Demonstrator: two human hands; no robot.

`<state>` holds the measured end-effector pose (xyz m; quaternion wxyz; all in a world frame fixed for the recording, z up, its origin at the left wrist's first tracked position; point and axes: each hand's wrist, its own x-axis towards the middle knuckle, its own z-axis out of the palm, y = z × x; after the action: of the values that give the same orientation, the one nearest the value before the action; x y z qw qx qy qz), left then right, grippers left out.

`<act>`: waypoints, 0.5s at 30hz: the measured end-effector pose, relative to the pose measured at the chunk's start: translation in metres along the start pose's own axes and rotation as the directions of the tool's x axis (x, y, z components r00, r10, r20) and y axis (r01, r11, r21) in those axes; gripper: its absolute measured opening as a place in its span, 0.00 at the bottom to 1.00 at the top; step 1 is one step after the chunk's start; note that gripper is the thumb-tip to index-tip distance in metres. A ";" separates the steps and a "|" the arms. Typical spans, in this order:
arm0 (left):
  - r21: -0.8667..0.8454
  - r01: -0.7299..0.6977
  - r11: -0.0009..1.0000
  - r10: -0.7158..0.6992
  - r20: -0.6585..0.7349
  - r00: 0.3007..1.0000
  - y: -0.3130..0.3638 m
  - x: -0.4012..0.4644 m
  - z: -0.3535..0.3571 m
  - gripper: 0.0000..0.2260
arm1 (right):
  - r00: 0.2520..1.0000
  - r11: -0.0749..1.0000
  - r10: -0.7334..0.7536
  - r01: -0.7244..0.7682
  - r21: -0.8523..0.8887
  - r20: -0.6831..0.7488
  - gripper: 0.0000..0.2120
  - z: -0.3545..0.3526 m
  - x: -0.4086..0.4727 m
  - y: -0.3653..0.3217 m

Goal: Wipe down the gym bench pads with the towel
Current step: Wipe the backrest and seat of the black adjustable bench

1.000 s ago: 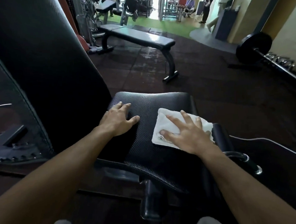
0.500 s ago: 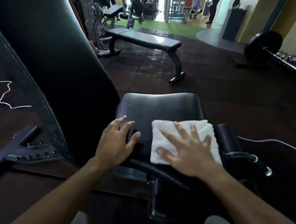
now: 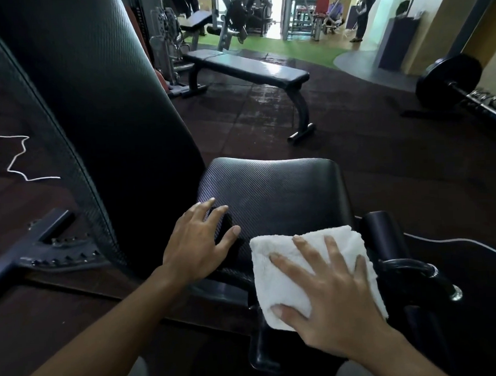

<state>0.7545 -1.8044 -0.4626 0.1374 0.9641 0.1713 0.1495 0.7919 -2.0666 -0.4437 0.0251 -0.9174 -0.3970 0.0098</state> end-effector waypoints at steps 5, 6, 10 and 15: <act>0.008 -0.010 1.000 0.010 -0.008 1.000 -0.001 0.000 -0.002 0.34 | 0.998 0.996 0.070 -0.070 0.057 0.004 0.38 -0.007 0.021 0.006; 0.012 -0.014 1.000 0.014 -0.004 1.000 -0.001 0.000 -0.001 0.34 | 0.997 0.997 0.071 -0.070 0.041 -0.012 0.37 -0.006 0.015 0.001; 0.004 -0.010 1.000 0.010 -0.003 1.000 -0.002 0.000 0.000 0.34 | 0.999 0.999 0.041 -0.041 0.015 -0.022 0.37 0.010 -0.020 0.003; 0.010 -0.009 1.000 0.009 -0.007 1.000 -0.001 0.000 0.000 0.34 | 0.996 0.994 0.091 -0.090 0.061 -0.019 0.37 0.003 -0.008 0.012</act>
<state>0.7537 -1.8033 -0.4630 0.1311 0.9650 0.1681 0.1526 0.7947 -2.0805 -0.4477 0.0565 -0.9333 -0.3544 0.0127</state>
